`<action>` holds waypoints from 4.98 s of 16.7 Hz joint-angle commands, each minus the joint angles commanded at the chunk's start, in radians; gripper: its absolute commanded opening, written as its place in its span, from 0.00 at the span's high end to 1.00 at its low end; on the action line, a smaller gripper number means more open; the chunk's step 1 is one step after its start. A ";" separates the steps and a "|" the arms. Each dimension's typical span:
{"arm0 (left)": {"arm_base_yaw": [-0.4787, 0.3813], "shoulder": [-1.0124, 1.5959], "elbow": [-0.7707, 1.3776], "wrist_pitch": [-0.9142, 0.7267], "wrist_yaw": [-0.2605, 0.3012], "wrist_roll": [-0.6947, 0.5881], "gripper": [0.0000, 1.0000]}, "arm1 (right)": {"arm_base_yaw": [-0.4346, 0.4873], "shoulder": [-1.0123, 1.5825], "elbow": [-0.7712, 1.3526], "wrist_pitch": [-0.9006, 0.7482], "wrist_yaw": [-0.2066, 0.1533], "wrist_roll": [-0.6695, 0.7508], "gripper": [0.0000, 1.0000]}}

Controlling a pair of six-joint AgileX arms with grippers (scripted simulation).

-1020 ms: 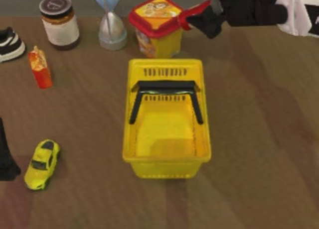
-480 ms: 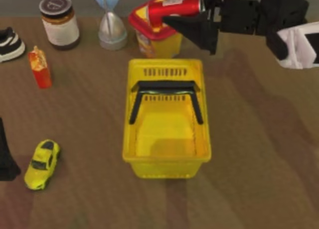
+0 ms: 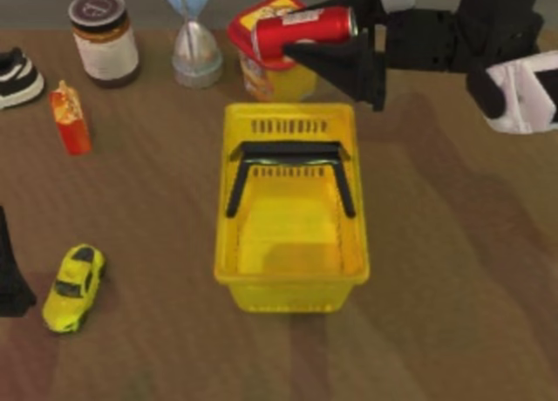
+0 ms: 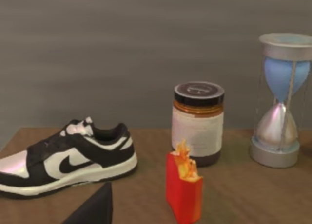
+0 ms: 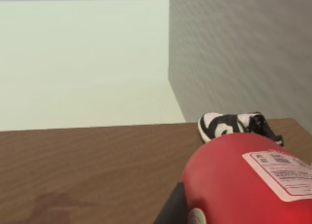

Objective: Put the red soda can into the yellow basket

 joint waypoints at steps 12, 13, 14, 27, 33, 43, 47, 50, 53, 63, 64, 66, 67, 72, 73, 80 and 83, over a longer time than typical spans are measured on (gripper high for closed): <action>0.000 0.000 0.000 0.000 0.000 0.000 0.00 | 0.010 0.248 -0.048 0.290 0.003 -0.006 1.00; 0.000 0.000 0.000 0.000 0.000 0.000 0.00 | 0.010 0.248 -0.048 0.290 0.003 -0.006 1.00; 0.000 0.000 0.000 0.000 0.000 0.000 0.00 | 0.010 0.248 -0.048 0.290 0.003 -0.006 1.00; 0.000 0.000 0.000 0.000 0.000 0.000 0.00 | 0.010 0.248 -0.048 0.290 0.003 -0.006 0.02; 0.000 0.000 0.000 0.000 0.000 0.000 0.00 | 0.010 0.248 -0.048 0.290 0.003 -0.006 0.00; -0.074 0.182 0.162 -0.142 0.033 0.108 0.00 | -0.044 0.023 -0.178 0.252 0.117 -0.056 0.00; -0.165 0.450 0.395 -0.344 0.061 0.260 0.00 | -0.115 -0.321 -0.370 0.175 0.281 -0.109 0.00; -0.243 0.706 0.617 -0.529 0.075 0.398 0.00 | -0.173 -0.654 -0.545 0.079 0.435 -0.144 0.00; -0.326 0.987 0.864 -0.724 0.083 0.546 0.00 | -0.224 -1.005 -0.722 -0.043 0.591 -0.166 0.00; -0.571 1.871 1.700 -1.261 0.051 0.987 0.00 | -0.305 -1.915 -1.208 -0.568 1.007 -0.106 0.00; -0.589 1.938 1.768 -1.295 0.043 1.019 0.00 | -0.306 -1.972 -1.242 -0.618 1.034 -0.094 0.00; -0.619 2.054 1.889 -1.350 0.028 1.075 0.00 | -0.306 -2.062 -1.296 -0.707 1.077 -0.070 0.00; -0.631 2.100 1.937 -1.370 0.021 1.097 0.00 | -0.305 -2.097 -1.318 -0.744 1.094 -0.059 0.00; -0.658 2.208 2.049 -1.412 0.003 1.147 0.00 | -0.300 -2.171 -1.365 -0.833 1.129 -0.033 0.00; -0.658 2.208 2.049 -1.412 0.003 1.147 0.00 | -0.300 -2.171 -1.365 -0.833 1.129 -0.033 0.00; -0.657 2.206 1.998 -1.363 0.003 1.148 0.00 | -0.300 -2.171 -1.365 -0.833 1.129 -0.033 0.00; -0.658 2.204 1.964 -1.331 0.003 1.148 0.00 | -0.300 -2.171 -1.365 -0.833 1.129 -0.033 0.00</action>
